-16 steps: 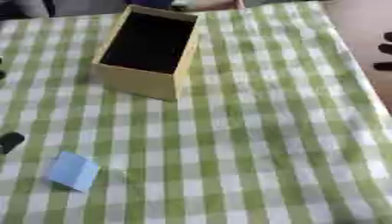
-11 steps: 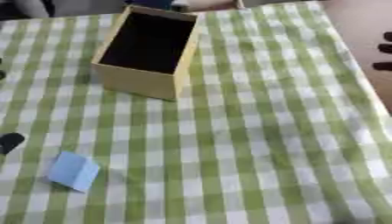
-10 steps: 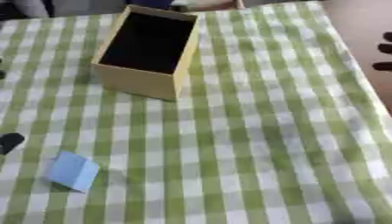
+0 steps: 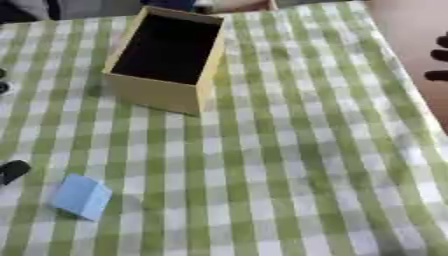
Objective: Pick up objects on the table and place them in the box.
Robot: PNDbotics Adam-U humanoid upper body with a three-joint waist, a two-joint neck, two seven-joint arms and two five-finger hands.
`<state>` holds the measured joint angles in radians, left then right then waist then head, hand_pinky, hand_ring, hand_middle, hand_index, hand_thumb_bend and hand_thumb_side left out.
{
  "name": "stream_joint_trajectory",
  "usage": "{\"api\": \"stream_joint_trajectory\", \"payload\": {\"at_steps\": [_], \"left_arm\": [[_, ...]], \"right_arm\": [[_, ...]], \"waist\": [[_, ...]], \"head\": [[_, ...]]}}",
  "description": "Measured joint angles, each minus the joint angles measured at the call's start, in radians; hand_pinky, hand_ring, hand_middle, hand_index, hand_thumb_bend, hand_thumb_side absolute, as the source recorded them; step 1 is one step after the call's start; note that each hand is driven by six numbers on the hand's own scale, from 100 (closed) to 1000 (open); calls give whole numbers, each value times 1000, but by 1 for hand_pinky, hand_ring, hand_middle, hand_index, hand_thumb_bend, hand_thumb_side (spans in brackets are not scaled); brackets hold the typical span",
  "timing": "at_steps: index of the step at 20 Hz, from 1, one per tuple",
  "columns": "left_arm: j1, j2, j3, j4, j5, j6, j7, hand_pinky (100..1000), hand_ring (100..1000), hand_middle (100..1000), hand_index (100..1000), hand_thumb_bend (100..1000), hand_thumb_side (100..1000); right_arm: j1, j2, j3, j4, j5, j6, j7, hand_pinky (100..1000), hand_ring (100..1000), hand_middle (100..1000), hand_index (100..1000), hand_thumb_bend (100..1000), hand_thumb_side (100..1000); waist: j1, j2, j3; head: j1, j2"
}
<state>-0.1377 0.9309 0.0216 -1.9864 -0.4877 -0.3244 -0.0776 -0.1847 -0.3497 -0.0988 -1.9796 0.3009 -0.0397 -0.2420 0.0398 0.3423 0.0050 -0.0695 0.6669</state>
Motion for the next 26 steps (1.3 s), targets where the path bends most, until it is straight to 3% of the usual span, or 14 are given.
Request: {"api": "stream_joint_trajectory", "payload": {"at_steps": [4,20,23,26], "left_arm": [[-28,42,-52,0,-8,1,-86,872,847,834,910,708,374],[-175,115,-219,0,63,27,-460,873,861,845,913,717,330],[-203,118,-241,0,74,34,-499,873,861,849,906,653,240],[-226,118,-268,0,92,40,-539,873,858,853,899,642,222]], "right_arm": [[0,0,0,0,0,-1,2,678,812,803,890,100,1000],[-6,0,13,0,-5,-3,15,678,812,802,890,100,1000],[-6,0,13,0,-6,-2,17,678,812,802,890,100,1000],[-8,0,13,0,-11,-3,21,677,812,802,890,100,1000]], "waist": [[0,0,-6],[1,-1,-17],[2,-1,-20],[3,-1,-24]], "head": [[2,0],[6,1],[6,1],[6,1]]}}
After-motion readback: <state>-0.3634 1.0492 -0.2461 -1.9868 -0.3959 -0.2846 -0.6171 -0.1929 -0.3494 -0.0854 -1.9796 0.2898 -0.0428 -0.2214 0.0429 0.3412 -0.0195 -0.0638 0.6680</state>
